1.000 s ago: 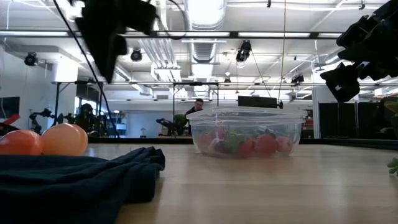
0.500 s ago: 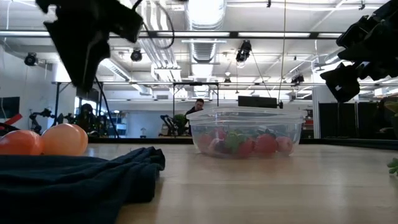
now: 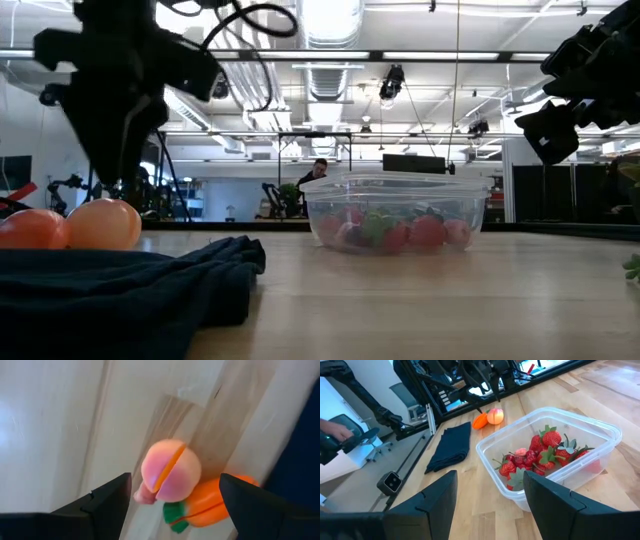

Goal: Pick and placing Produce into tupperware
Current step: Put the light pink peach into the container

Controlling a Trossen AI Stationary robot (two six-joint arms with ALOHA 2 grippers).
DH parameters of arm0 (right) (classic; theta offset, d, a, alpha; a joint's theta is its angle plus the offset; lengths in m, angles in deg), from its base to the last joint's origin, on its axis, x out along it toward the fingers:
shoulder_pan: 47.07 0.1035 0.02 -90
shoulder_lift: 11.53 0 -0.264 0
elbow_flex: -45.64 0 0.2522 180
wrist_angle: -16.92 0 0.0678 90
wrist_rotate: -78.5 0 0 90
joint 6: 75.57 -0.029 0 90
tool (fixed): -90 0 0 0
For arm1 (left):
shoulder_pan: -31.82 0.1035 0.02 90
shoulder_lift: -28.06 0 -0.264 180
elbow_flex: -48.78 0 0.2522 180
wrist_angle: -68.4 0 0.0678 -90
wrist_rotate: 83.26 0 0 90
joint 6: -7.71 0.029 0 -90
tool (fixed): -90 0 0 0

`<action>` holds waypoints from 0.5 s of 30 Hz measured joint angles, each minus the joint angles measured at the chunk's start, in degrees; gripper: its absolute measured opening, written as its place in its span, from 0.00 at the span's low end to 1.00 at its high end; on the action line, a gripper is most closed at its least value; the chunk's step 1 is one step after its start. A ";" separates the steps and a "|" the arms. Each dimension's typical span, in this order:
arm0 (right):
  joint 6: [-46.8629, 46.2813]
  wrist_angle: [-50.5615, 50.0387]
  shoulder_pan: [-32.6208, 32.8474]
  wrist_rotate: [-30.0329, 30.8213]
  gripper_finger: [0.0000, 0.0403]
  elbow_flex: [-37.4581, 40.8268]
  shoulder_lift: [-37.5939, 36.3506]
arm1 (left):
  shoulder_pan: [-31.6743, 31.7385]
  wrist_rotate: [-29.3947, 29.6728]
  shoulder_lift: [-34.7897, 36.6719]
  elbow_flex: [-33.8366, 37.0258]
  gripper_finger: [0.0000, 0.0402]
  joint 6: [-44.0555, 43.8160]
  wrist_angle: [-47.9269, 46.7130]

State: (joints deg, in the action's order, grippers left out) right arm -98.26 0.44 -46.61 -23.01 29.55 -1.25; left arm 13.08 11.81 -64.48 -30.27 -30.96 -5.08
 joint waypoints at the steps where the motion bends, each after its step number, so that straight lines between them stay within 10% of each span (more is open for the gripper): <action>1: 0.00 0.00 -0.01 0.00 0.54 0.00 0.00 | -0.14 0.02 0.00 0.73 0.71 0.00 0.34; 15: 0.00 0.00 -0.02 0.02 0.54 0.00 0.00 | -0.94 1.31 0.46 7.72 0.71 -1.57 6.27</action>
State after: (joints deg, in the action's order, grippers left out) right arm -98.26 0.44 -46.62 -22.99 29.55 -1.25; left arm 12.14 13.12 -64.02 -22.56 -32.54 1.19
